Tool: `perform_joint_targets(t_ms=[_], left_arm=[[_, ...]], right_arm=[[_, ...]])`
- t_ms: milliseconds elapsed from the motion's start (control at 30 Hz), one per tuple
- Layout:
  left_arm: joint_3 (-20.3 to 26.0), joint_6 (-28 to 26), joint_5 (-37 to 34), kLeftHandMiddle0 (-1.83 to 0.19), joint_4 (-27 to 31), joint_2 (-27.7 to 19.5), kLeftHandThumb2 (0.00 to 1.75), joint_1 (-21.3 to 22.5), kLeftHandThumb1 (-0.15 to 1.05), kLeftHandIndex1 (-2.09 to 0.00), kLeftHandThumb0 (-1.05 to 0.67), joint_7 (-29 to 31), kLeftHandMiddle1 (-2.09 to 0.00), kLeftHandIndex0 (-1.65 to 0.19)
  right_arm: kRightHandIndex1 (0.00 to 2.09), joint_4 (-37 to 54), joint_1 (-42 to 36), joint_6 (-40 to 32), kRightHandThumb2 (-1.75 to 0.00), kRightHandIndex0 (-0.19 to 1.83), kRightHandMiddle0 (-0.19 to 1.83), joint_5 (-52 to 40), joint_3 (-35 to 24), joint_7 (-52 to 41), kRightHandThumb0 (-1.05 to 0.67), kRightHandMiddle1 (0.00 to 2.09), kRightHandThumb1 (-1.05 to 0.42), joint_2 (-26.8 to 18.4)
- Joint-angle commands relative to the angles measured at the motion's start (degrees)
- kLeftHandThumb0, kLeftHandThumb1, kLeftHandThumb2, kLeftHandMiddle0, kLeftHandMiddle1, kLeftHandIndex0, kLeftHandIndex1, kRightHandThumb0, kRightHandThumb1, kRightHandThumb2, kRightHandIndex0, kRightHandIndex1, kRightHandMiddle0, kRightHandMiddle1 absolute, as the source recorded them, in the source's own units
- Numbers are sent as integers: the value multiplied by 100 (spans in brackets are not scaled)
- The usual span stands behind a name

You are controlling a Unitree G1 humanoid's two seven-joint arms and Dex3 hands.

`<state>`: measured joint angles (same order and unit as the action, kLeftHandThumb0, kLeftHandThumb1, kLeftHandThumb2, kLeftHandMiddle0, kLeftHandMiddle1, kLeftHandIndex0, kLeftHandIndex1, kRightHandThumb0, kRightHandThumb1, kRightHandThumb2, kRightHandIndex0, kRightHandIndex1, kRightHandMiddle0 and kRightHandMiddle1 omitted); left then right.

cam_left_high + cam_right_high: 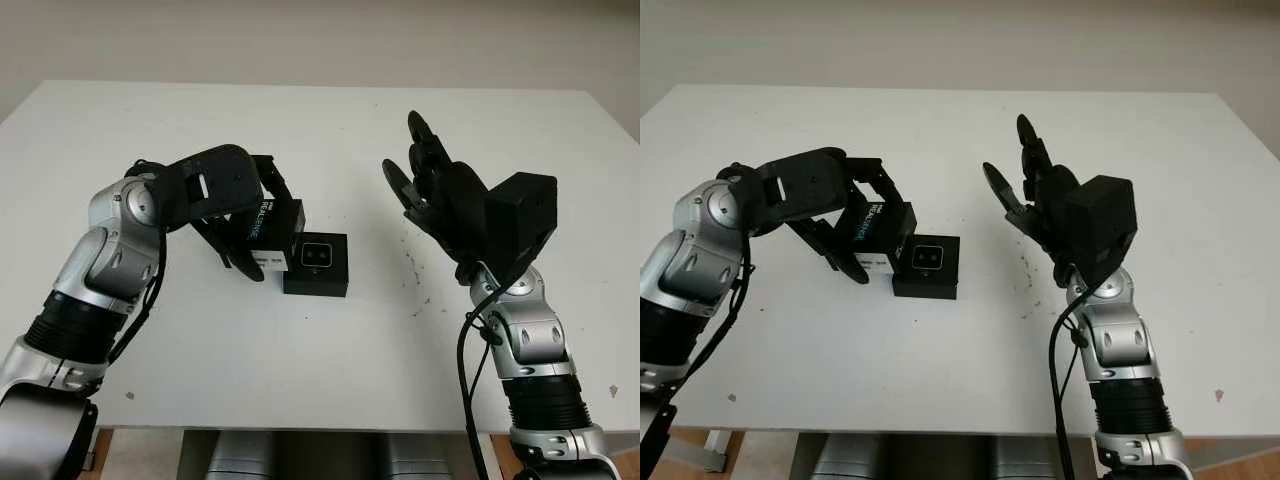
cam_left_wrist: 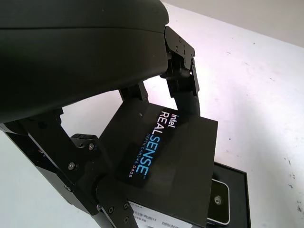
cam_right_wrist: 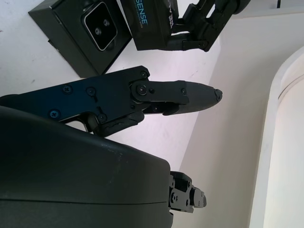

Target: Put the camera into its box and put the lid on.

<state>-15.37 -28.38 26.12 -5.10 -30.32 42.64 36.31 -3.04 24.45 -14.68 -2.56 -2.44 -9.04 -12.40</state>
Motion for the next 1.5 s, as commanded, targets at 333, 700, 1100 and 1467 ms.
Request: perform_joint_targets(t_ms=[333,700,1100,1467], left_arm=[[-65,-426,88,-46,-286,450,6,296,93,-139,-13,-478,-137,-34],[-105,-500,0,-43,-261,602,5,241,94,-143,-12,-578,-137,-35],[-213,-581,-93,-44,-157,591,5,106,93,-151,-11,-562,-138,-34],[-358,-797,-87,-46,-204,711,5,45,91,-139,-11,-653,-131,-39]], right_arm=[[6,300,-91,240,-37,-13,-6,-26,-36,145,-71,7,-105,134],[6,521,-150,197,-36,-13,-5,-105,-53,168,-70,8,-105,194],[6,585,-164,236,-36,-13,-5,-192,-54,215,-68,8,-105,287],[5,651,-135,176,-36,-15,-7,-308,-113,304,-67,7,-105,381]])
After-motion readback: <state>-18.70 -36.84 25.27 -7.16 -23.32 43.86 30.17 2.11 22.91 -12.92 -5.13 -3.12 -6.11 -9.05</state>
